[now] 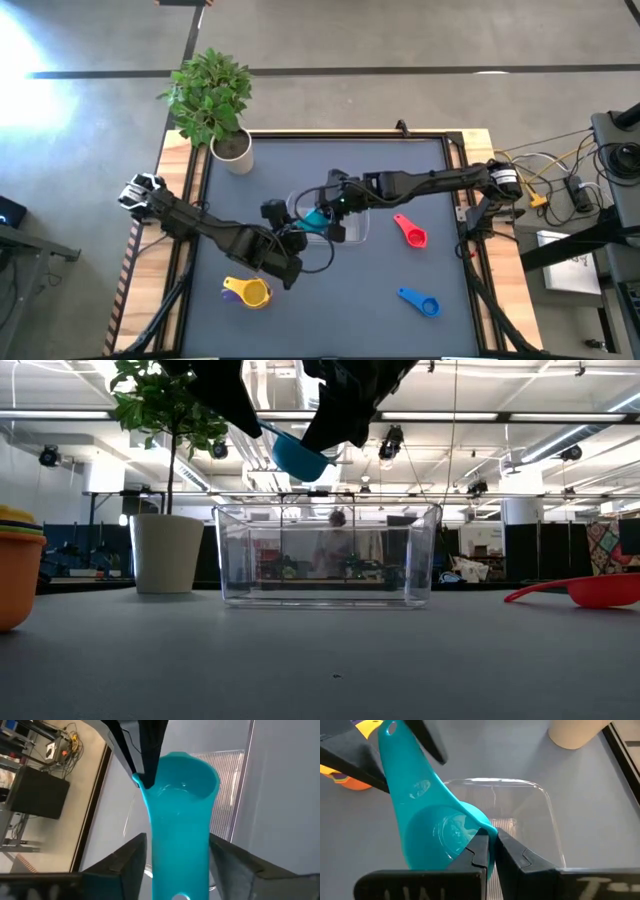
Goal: Nest measuring cups in basket
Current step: Stack the light blue measuring cup on top of the yellow measuring cup, then stack the red measuring cup on top of the light blue measuring cup
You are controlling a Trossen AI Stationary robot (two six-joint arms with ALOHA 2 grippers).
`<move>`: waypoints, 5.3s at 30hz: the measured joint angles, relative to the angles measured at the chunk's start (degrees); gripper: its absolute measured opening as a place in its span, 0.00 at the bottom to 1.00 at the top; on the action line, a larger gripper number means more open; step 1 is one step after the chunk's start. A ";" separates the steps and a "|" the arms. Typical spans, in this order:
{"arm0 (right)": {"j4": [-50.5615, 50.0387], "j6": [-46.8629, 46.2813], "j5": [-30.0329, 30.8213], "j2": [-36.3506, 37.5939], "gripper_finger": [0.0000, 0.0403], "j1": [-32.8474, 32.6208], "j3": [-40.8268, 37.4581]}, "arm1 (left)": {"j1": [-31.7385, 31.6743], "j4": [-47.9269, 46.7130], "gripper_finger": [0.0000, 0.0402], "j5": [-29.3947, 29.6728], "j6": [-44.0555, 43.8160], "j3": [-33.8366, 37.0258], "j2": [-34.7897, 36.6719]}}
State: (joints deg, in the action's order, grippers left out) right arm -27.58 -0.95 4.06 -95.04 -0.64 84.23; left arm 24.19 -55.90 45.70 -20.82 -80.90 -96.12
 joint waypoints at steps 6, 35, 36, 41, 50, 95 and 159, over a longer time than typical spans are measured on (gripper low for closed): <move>-0.04 0.02 0.02 0.00 0.02 0.02 -0.02 | -0.13 -0.05 0.32 -0.68 0.04 0.02 0.00; -5.22 -2.56 0.48 10.29 0.34 -0.51 -0.11 | 15.02 -9.58 0.32 -1.84 -20.79 4.31 8.64; -5.19 -2.51 0.48 10.31 0.33 -0.58 -0.13 | 16.73 -9.12 0.32 -1.84 -23.04 5.50 9.93; -5.09 -2.21 0.48 9.70 0.31 -0.61 -0.13 | 24.89 -3.06 0.32 -1.84 -30.52 12.61 15.95; -4.98 -2.05 0.50 9.38 0.31 -0.61 -0.15 | 35.58 5.11 0.32 -1.84 -42.93 23.53 20.99; -23.97 -5.67 3.24 16.46 0.33 -0.59 -0.88 | 44.79 9.19 0.63 0.18 -55.60 30.88 19.80; -19.65 -45.68 -3.02 42.36 0.39 -0.59 -58.31 | 21.81 42.91 0.17 -4.74 -11.42 41.19 35.32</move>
State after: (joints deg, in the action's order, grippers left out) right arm -47.23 -46.63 1.04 -52.69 -1.23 25.91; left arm 46.00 -12.99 40.95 -32.24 -39.72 -60.80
